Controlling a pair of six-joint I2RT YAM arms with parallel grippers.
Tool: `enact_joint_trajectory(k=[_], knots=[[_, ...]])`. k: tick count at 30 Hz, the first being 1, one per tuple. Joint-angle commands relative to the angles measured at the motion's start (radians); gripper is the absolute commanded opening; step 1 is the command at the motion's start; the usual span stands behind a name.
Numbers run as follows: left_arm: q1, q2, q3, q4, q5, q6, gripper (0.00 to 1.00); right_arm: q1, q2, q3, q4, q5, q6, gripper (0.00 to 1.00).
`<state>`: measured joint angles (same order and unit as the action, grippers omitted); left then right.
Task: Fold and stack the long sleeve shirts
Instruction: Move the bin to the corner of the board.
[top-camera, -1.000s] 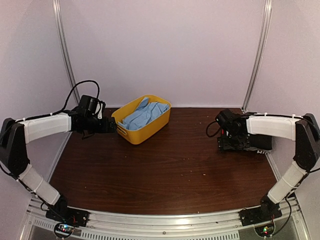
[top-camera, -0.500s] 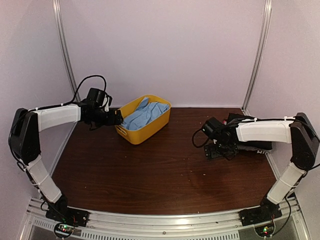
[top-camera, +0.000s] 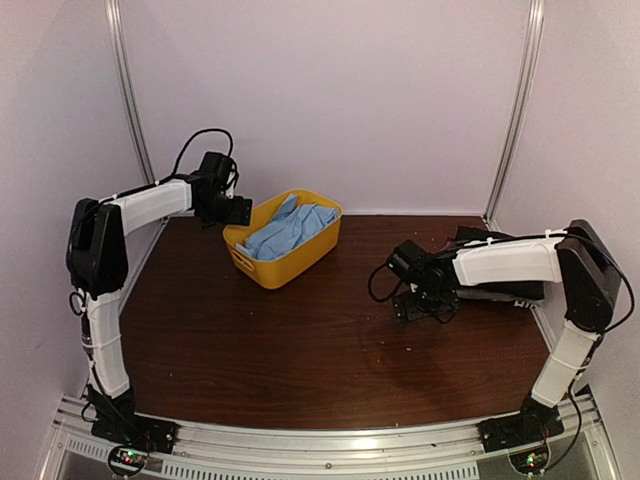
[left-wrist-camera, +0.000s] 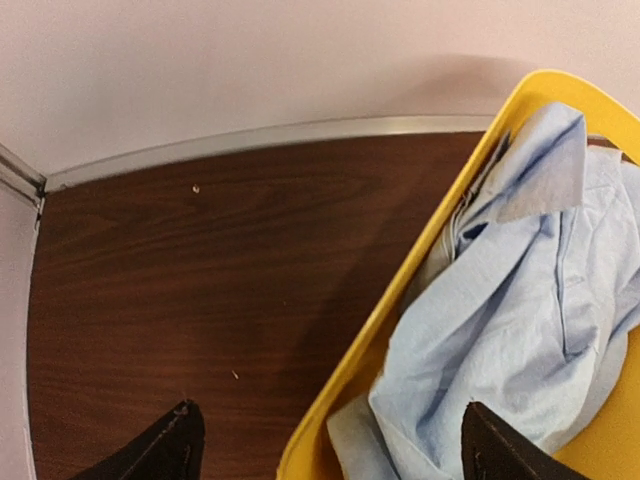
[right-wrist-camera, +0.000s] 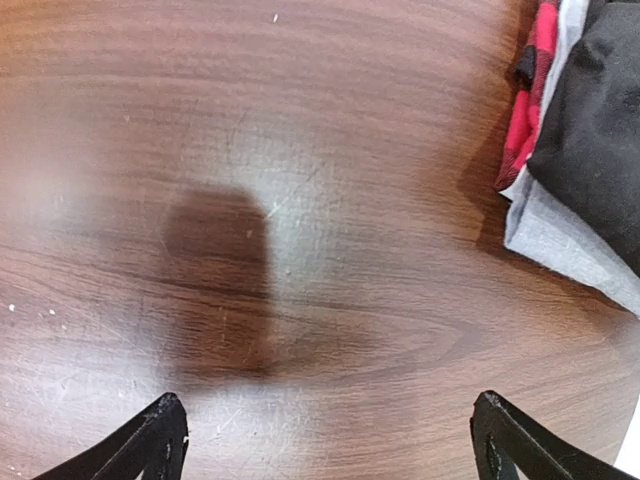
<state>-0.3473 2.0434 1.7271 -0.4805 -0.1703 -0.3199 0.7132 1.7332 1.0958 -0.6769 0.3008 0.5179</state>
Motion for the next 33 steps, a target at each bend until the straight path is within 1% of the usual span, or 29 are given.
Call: enact_joint_trajectory(k=[1, 4, 7, 9, 11, 14, 19, 22, 25, 29, 31, 33], knots=[[0.044, 0.129, 0.226, -0.157, -0.018, 0.159, 0.90, 0.008, 0.020, 0.022, 0.020, 0.004, -0.029, 1.00], [0.071, 0.210, 0.335, -0.238, 0.032, 0.217, 0.88, 0.008, 0.027, 0.016, 0.030, 0.002, -0.034, 1.00], [0.083, 0.242, 0.364, -0.257, 0.104, 0.276, 0.84, 0.007, 0.036, 0.006, 0.048, -0.006, -0.039, 1.00], [0.083, 0.254, 0.372, -0.276, 0.111, 0.306, 0.83, 0.007, 0.048, 0.007, 0.052, -0.012, -0.041, 1.00], [0.084, 0.255, 0.368, -0.289, 0.072, 0.310, 0.83, 0.007, 0.055, 0.007, 0.055, -0.015, -0.042, 1.00], [0.091, 0.249, 0.352, -0.301, -0.036, 0.309, 0.83, 0.008, 0.059, 0.007, 0.059, -0.021, -0.044, 1.00], [0.157, 0.250, 0.358, -0.308, -0.183, 0.290, 0.82, 0.009, 0.069, 0.019, 0.057, -0.024, -0.050, 1.00], [0.208, 0.263, 0.397, -0.300, -0.266, 0.302, 0.82, 0.009, 0.077, 0.027, 0.057, -0.028, -0.052, 1.00], [0.263, 0.319, 0.482, -0.283, -0.353, 0.310, 0.85, 0.010, 0.092, 0.045, 0.050, -0.032, -0.056, 1.00], [0.334, 0.414, 0.676, -0.270, -0.385, 0.272, 0.90, 0.017, 0.105, 0.061, 0.052, -0.036, -0.055, 1.00], [0.338, 0.420, 0.721, -0.260, -0.360, 0.241, 0.93, 0.022, 0.111, 0.066, 0.049, -0.036, -0.051, 1.00], [0.338, 0.385, 0.722, -0.248, -0.287, 0.207, 0.95, 0.028, 0.115, 0.070, 0.050, -0.038, -0.044, 1.00]])
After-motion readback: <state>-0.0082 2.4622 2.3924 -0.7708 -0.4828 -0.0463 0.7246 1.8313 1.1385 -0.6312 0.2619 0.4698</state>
